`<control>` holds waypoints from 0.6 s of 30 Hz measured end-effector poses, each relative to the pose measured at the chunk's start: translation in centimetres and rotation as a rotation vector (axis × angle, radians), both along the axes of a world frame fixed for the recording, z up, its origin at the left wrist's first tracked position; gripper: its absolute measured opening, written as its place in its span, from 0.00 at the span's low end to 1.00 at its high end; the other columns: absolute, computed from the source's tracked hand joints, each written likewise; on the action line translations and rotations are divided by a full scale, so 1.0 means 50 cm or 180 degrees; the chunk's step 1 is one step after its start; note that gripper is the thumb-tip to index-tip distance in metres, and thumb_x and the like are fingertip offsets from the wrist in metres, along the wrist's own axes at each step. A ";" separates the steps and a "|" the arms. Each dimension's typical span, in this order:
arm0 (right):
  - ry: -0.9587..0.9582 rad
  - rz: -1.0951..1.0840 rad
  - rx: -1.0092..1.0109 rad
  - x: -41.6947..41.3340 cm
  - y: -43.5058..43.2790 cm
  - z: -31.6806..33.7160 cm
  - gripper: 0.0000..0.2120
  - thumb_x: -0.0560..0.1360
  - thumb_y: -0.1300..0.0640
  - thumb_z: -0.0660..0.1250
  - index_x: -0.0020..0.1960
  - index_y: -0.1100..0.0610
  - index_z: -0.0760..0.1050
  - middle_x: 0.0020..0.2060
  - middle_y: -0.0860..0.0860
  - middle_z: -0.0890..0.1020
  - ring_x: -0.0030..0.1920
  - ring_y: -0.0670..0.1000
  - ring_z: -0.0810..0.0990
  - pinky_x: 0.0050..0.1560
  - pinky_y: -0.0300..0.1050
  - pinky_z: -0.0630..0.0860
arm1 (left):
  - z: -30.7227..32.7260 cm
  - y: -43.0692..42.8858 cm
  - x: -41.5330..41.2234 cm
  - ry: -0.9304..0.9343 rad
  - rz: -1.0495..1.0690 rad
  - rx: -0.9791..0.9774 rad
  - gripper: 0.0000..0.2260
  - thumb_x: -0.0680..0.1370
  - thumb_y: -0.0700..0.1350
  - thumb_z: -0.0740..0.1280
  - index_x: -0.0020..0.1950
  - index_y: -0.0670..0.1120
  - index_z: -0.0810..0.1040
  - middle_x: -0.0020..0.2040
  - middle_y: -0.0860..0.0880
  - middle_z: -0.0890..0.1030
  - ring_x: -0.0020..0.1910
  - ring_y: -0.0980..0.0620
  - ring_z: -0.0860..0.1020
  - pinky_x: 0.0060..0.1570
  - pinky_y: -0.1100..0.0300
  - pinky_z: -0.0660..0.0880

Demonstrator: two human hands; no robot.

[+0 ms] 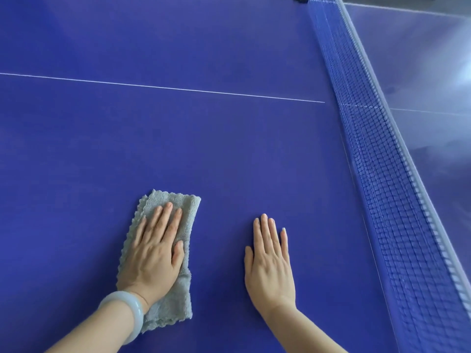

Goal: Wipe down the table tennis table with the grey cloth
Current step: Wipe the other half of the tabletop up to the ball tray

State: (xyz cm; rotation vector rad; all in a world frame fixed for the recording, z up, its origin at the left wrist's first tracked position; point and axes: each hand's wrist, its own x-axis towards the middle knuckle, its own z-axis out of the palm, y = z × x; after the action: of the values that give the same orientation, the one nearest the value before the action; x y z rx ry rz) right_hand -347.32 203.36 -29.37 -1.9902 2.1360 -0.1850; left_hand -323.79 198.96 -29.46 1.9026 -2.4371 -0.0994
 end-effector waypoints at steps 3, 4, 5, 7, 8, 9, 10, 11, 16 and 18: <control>-0.0087 -0.0047 0.0049 -0.001 -0.002 -0.004 0.28 0.81 0.48 0.35 0.79 0.55 0.41 0.79 0.47 0.43 0.79 0.45 0.37 0.78 0.48 0.36 | 0.013 0.027 -0.036 0.0048 0.0360 0.0036 0.28 0.80 0.50 0.48 0.79 0.41 0.59 0.80 0.44 0.57 0.79 0.45 0.56 0.75 0.42 0.58; -0.0090 -0.0057 0.0070 -0.001 -0.003 -0.005 0.27 0.81 0.48 0.35 0.79 0.54 0.39 0.79 0.46 0.42 0.78 0.44 0.35 0.77 0.47 0.34 | 0.012 0.049 -0.058 0.0084 0.0456 0.0070 0.28 0.80 0.50 0.48 0.79 0.40 0.59 0.80 0.42 0.58 0.79 0.44 0.56 0.75 0.41 0.58; -0.0081 -0.0057 0.0090 -0.001 -0.002 -0.005 0.27 0.81 0.47 0.35 0.79 0.54 0.38 0.79 0.45 0.41 0.78 0.43 0.34 0.77 0.46 0.33 | 0.009 0.078 -0.083 0.0112 0.0445 0.0087 0.29 0.79 0.50 0.49 0.78 0.39 0.60 0.79 0.40 0.59 0.79 0.42 0.57 0.74 0.40 0.59; -0.0040 -0.0042 0.0125 -0.001 -0.001 -0.005 0.28 0.81 0.46 0.34 0.79 0.54 0.37 0.79 0.45 0.40 0.77 0.43 0.32 0.77 0.46 0.32 | -0.003 0.146 -0.139 0.0150 0.0165 0.0013 0.29 0.78 0.50 0.52 0.76 0.37 0.64 0.77 0.38 0.63 0.77 0.39 0.62 0.71 0.39 0.62; -0.0010 -0.0033 0.0138 -0.002 -0.001 -0.005 0.29 0.80 0.46 0.33 0.78 0.54 0.37 0.79 0.45 0.39 0.77 0.43 0.32 0.77 0.46 0.32 | -0.005 0.175 -0.161 0.0162 0.0015 0.0014 0.28 0.77 0.51 0.54 0.74 0.37 0.67 0.76 0.38 0.65 0.75 0.39 0.65 0.69 0.40 0.64; 0.0027 -0.0023 0.0154 -0.002 -0.001 -0.005 0.29 0.79 0.45 0.32 0.78 0.54 0.35 0.78 0.45 0.38 0.77 0.43 0.31 0.77 0.46 0.31 | -0.003 0.197 -0.173 0.0163 -0.0123 0.0057 0.28 0.76 0.51 0.55 0.72 0.38 0.70 0.75 0.39 0.68 0.74 0.39 0.67 0.67 0.41 0.65; 0.0071 -0.0018 0.0179 -0.001 -0.001 -0.006 0.30 0.79 0.45 0.32 0.78 0.54 0.34 0.78 0.46 0.37 0.76 0.43 0.30 0.76 0.46 0.31 | -0.001 0.210 -0.173 0.0163 -0.0266 0.0095 0.28 0.75 0.52 0.57 0.71 0.39 0.73 0.73 0.40 0.70 0.73 0.40 0.68 0.65 0.42 0.66; 0.0116 -0.0019 0.0193 0.001 -0.001 -0.006 0.30 0.79 0.45 0.32 0.78 0.54 0.34 0.78 0.46 0.36 0.76 0.43 0.29 0.76 0.47 0.31 | 0.000 0.215 -0.160 0.0186 -0.0435 0.0081 0.28 0.74 0.53 0.58 0.69 0.41 0.76 0.72 0.41 0.72 0.73 0.42 0.68 0.64 0.44 0.66; 0.0181 -0.0065 0.0132 0.007 -0.003 -0.007 0.31 0.78 0.44 0.32 0.78 0.54 0.33 0.78 0.46 0.37 0.77 0.44 0.31 0.77 0.48 0.31 | -0.009 0.177 0.014 0.0263 -0.0472 -0.0110 0.27 0.81 0.54 0.48 0.70 0.43 0.75 0.73 0.44 0.72 0.72 0.47 0.67 0.67 0.45 0.64; 0.0203 -0.0080 0.0136 0.007 -0.003 -0.010 0.30 0.78 0.44 0.31 0.77 0.53 0.31 0.78 0.45 0.35 0.76 0.44 0.29 0.76 0.47 0.30 | -0.009 0.158 0.071 0.0297 -0.0072 -0.0078 0.29 0.82 0.55 0.44 0.72 0.41 0.72 0.74 0.43 0.69 0.73 0.44 0.67 0.69 0.42 0.64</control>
State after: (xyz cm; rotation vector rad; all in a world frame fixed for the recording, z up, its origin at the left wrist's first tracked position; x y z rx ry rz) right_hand -346.96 203.22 -29.86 -1.9717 2.1856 -0.0802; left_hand -320.22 206.84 -29.89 1.8179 -2.3883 -0.1546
